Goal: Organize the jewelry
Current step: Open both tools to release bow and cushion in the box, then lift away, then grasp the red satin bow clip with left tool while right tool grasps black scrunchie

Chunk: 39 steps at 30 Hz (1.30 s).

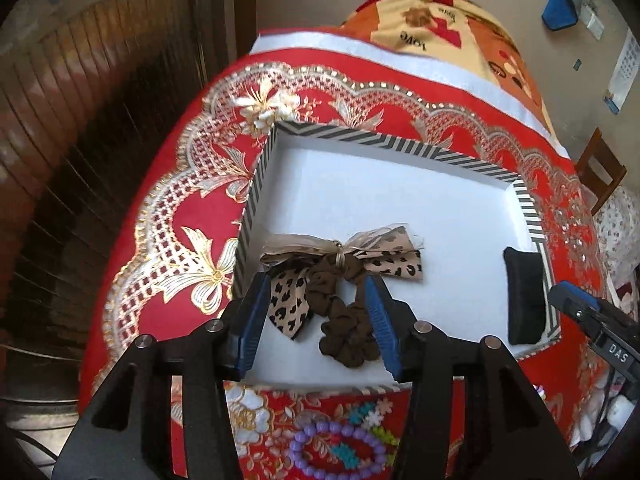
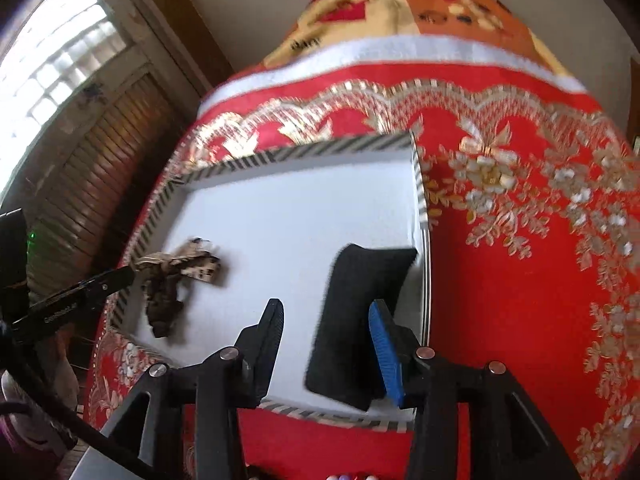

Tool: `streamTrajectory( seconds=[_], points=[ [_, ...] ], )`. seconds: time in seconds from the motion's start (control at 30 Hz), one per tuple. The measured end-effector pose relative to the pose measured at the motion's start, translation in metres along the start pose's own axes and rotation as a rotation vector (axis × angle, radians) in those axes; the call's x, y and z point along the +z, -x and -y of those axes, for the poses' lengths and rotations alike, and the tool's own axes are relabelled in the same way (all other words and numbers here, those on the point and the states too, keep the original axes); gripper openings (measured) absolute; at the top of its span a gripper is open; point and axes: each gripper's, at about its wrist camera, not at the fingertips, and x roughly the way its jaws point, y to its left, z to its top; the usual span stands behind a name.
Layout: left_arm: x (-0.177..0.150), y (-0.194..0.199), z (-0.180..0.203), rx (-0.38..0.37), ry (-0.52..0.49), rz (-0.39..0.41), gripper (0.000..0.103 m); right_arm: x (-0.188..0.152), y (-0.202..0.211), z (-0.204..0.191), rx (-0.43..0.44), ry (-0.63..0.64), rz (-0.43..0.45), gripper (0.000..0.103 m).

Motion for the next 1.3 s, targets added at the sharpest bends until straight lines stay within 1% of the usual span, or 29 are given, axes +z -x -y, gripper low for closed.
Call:
streamTrajectory(
  seconds=[0.13, 0.23, 0.37, 0.53, 0.63, 0.87, 1.1, 1.2, 1.27, 1.3],
  points=[
    [-0.012, 0.02, 0.005, 0.002, -0.006, 0.028, 0.049, -0.011, 0.025, -0.011, -0.031, 0.029, 0.057, 0.043],
    [-0.024, 0.035, 0.011, -0.001, -0.014, 0.042, 0.049, -0.017, 0.035, -0.013, -0.024, 0.03, 0.056, 0.043],
    [-0.042, 0.051, 0.019, 0.004, -0.033, 0.059, 0.049, -0.035, 0.054, -0.016, -0.02, 0.032, 0.068, 0.043],
    [-0.069, 0.068, 0.025, 0.007, -0.039, 0.062, 0.049, -0.061, 0.075, -0.023, -0.01, 0.062, 0.091, 0.043],
    [-0.084, 0.077, 0.028, 0.006, -0.039, 0.06, 0.049, -0.076, 0.084, -0.028, -0.02, 0.078, 0.087, 0.043],
    [-0.119, 0.099, 0.034, 0.005, -0.038, 0.06, 0.049, -0.103, 0.104, -0.028, 0.002, 0.069, 0.08, 0.043],
    [-0.146, 0.114, 0.039, 0.002, -0.035, 0.061, 0.049, -0.124, 0.121, -0.026, -0.001, 0.073, 0.075, 0.045],
    [-0.154, 0.117, 0.037, -0.014, -0.019, 0.047, 0.049, -0.133, 0.128, -0.023, -0.002, 0.071, 0.078, 0.047],
    [-0.159, 0.119, 0.034, -0.029, -0.006, 0.033, 0.049, -0.137, 0.131, -0.021, -0.002, 0.069, 0.076, 0.054],
    [-0.162, 0.119, 0.033, -0.034, 0.0, 0.026, 0.049, -0.139, 0.133, -0.02, -0.001, 0.066, 0.076, 0.055]
  ],
)
